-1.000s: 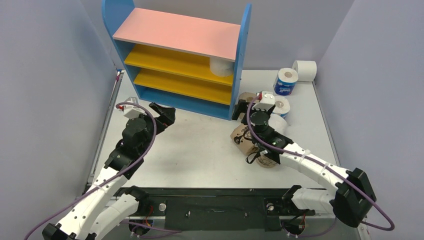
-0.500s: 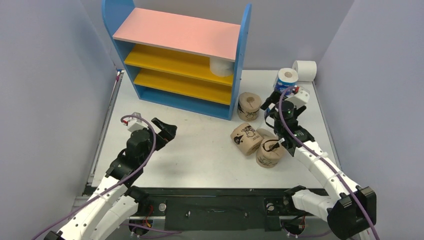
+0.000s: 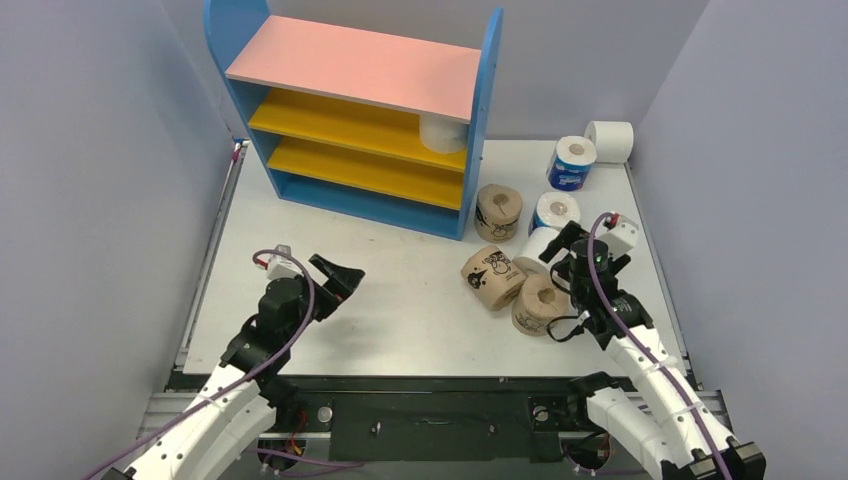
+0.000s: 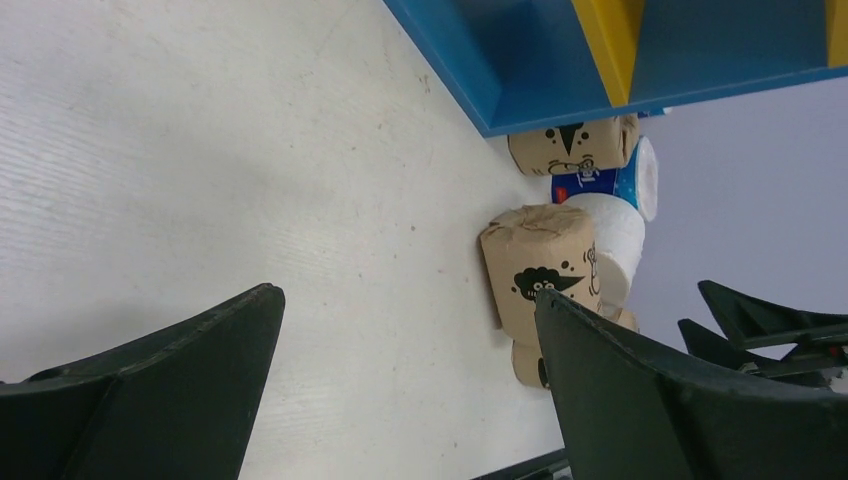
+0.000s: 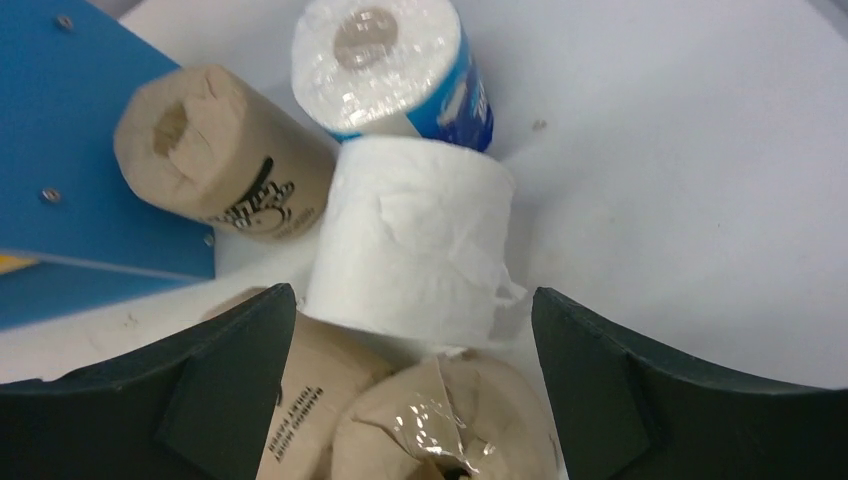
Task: Place and organize the paper towels onto the shelf
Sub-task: Pick up the paper towel from the center of the board.
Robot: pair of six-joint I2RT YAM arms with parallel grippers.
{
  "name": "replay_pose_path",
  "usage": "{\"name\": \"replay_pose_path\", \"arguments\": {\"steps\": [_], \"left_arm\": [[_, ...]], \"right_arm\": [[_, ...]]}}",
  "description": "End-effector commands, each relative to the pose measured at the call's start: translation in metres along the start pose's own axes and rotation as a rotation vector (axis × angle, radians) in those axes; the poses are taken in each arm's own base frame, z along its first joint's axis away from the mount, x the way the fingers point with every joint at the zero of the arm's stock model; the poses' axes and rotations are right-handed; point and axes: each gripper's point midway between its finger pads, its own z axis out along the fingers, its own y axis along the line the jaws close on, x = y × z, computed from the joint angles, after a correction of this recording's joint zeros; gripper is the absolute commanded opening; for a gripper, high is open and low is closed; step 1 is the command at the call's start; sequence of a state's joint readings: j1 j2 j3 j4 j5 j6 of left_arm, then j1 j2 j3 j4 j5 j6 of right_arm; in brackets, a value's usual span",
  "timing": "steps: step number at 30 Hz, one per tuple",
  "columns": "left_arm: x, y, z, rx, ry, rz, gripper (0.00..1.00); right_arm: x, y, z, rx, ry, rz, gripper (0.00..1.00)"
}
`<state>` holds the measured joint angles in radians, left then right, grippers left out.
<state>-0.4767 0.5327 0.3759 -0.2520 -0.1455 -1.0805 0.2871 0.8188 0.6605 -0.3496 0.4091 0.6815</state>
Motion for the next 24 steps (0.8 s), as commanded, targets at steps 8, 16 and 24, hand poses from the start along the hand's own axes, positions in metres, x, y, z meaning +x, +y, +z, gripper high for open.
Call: {"name": "replay_pose_path", "arguments": {"steps": [8, 16, 24], "left_arm": [[0.049, -0.009, 0.023, 0.082, 0.239, 0.013, 0.96], [0.05, -0.015, 0.03, 0.112, 0.224, -0.024, 0.97], [0.057, -0.022, 0.033, 0.127, 0.242, -0.023, 0.97]], "right_arm": [[0.047, -0.033, -0.035, 0.077, 0.146, -0.017, 0.78], [0.055, -0.051, -0.047, 0.132, 0.171, 0.015, 0.7], [0.077, -0.045, -0.045, 0.093, 0.25, 0.02, 0.6]]}}
